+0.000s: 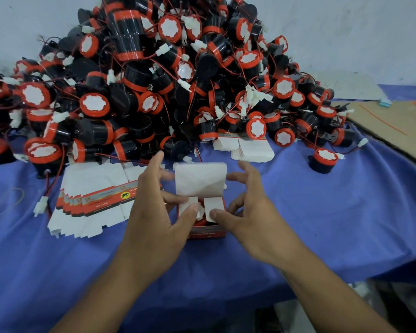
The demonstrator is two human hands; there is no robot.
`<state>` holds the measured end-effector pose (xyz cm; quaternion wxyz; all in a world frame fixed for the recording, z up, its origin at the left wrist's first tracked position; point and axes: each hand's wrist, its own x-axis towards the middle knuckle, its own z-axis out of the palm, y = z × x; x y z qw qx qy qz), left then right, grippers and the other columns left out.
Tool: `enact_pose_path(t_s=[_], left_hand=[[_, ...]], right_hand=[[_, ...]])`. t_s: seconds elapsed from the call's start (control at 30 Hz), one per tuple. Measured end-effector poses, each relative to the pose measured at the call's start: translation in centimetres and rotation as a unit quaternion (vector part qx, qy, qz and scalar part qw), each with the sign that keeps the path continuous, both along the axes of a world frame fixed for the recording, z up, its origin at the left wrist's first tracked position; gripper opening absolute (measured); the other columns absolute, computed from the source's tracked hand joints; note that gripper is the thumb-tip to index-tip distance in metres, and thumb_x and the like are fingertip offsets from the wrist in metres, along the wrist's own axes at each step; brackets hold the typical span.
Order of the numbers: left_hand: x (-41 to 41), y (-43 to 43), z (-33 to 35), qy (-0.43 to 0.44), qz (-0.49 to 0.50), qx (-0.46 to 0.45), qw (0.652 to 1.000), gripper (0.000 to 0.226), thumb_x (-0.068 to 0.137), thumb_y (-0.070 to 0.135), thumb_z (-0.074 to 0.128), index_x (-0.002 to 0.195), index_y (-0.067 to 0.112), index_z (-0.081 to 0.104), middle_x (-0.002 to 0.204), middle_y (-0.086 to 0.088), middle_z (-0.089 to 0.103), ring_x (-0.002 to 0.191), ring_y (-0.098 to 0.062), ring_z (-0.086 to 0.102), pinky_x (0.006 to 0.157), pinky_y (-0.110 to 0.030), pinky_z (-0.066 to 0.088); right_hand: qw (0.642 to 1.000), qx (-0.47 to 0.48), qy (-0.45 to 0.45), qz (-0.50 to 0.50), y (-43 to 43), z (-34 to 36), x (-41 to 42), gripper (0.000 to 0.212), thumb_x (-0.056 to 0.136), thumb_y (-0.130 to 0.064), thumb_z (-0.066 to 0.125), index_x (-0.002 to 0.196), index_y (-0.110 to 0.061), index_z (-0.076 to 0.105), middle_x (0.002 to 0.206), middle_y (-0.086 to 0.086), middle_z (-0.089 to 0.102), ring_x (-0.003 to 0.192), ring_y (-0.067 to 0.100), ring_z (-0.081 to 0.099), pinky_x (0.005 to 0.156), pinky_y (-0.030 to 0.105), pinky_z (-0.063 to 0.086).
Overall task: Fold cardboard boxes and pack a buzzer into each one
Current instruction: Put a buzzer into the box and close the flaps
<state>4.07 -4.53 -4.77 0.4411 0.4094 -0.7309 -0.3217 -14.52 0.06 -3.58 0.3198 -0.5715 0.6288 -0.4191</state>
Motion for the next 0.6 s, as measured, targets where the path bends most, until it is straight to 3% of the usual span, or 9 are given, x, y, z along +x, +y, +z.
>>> enact_pose_path(t_s=[0.07, 0.17, 0.2, 0.27, 0.33, 0.37, 0.47, 0.53, 0.6], left_hand=[[-0.1, 0.0, -0.1, -0.009, -0.001, -0.014, 1.000, 0.093, 0.086, 0.026, 0.075, 0.151, 0.050, 0.012, 0.136, 0.023, 0.039, 0.104, 0.003, 0.063, 0.074, -0.010, 0.048], [0.3, -0.3, 0.2, -0.036, -0.014, -0.042, 0.998, 0.062, 0.087, 0.031, 0.072, 0.132, 0.053, 0.035, 0.122, 0.022, 0.054, 0.104, 0.003, 0.062, 0.076, -0.012, 0.049], [0.5, -0.4, 0.3, -0.041, -0.019, -0.041, 0.998, 0.047, 0.087, 0.034, 0.070, 0.123, 0.048, 0.043, 0.114, 0.021, 0.060, 0.104, 0.001, 0.062, 0.078, -0.017, 0.052], [0.9, -0.4, 0.6, -0.074, -0.027, -0.068, 0.995, 0.024, 0.087, 0.043, 0.064, 0.108, 0.035, 0.057, 0.102, 0.019, 0.062, 0.098, -0.005, 0.062, 0.080, -0.027, 0.052], [1.1, -0.2, 0.9, -0.122, -0.033, -0.106, 0.986, 0.028, 0.087, 0.050, 0.057, 0.102, 0.028, 0.063, 0.098, 0.018, 0.061, 0.094, -0.006, 0.059, 0.079, -0.020, 0.046], [1.0, -0.1, 1.0, -0.137, -0.037, -0.111, 0.984, 0.031, 0.086, 0.051, 0.055, 0.102, 0.027, 0.064, 0.100, 0.019, 0.060, 0.094, -0.005, 0.057, 0.081, -0.017, 0.043], [1.2, -0.1, 1.4, -0.156, -0.051, -0.122, 0.979, 0.036, 0.088, 0.054, 0.052, 0.105, 0.027, 0.069, 0.110, 0.023, 0.060, 0.100, 0.004, 0.051, 0.090, -0.014, 0.037], [1.4, -0.2, 1.5, -0.213, -0.057, -0.156, 0.963, 0.042, 0.090, 0.054, 0.048, 0.104, 0.024, 0.074, 0.115, 0.018, 0.062, 0.101, -0.002, 0.043, 0.093, -0.025, 0.036], [1.7, -0.3, 1.4, -0.256, -0.071, -0.154, 0.952, 0.049, 0.090, 0.055, 0.045, 0.108, 0.020, 0.074, 0.121, 0.010, 0.062, 0.103, -0.010, 0.037, 0.092, -0.026, 0.034]], right_hand=[[0.998, -0.023, 0.036, 0.037, 0.0, 0.1, -0.1, 0.084, 0.092, -0.016, 0.073, 0.146, -0.052, 0.020, 0.105, -0.039, 0.056, 0.060, 0.015, 0.060, 0.057, 0.018, 0.051], [0.995, -0.045, 0.071, 0.045, 0.1, 0.1, -0.4, 0.053, 0.094, -0.021, 0.071, 0.125, -0.054, 0.044, 0.072, -0.002, 0.061, 0.051, 0.009, 0.053, 0.049, 0.018, 0.045], [0.995, -0.056, 0.076, 0.044, 0.1, 0.0, -0.5, 0.046, 0.093, -0.021, 0.071, 0.119, -0.051, 0.050, 0.070, -0.001, 0.060, 0.052, 0.009, 0.054, 0.050, 0.018, 0.045], [0.988, -0.100, 0.109, 0.053, 0.0, 0.0, -0.7, 0.033, 0.091, -0.016, 0.074, 0.112, -0.039, 0.063, 0.081, -0.014, 0.063, 0.064, 0.009, 0.059, 0.059, 0.015, 0.047], [0.979, -0.137, 0.133, 0.067, 0.0, -0.1, -0.8, 0.023, 0.088, -0.018, 0.078, 0.109, -0.024, 0.073, 0.104, -0.015, 0.067, 0.082, 0.005, 0.063, 0.072, 0.014, 0.049], [0.978, -0.136, 0.138, 0.073, 0.1, -0.1, -0.9, 0.028, 0.086, -0.027, 0.079, 0.113, -0.020, 0.074, 0.113, -0.011, 0.068, 0.093, 0.001, 0.063, 0.079, 0.013, 0.050], [0.969, -0.139, 0.179, 0.096, 0.3, -0.1, -1.3, 0.047, 0.085, -0.054, 0.071, 0.119, -0.021, 0.074, 0.125, -0.012, 0.065, 0.115, -0.004, 0.058, 0.095, 0.012, 0.047], [0.963, -0.133, 0.203, 0.118, 0.5, 0.0, -1.3, 0.038, 0.090, -0.057, 0.066, 0.114, -0.029, 0.074, 0.129, -0.016, 0.062, 0.121, -0.002, 0.055, 0.101, 0.017, 0.043], [0.960, -0.124, 0.218, 0.123, 0.4, -0.3, -1.2, 0.034, 0.092, -0.054, 0.065, 0.115, -0.030, 0.072, 0.133, -0.017, 0.059, 0.124, 0.000, 0.052, 0.105, 0.024, 0.043]])
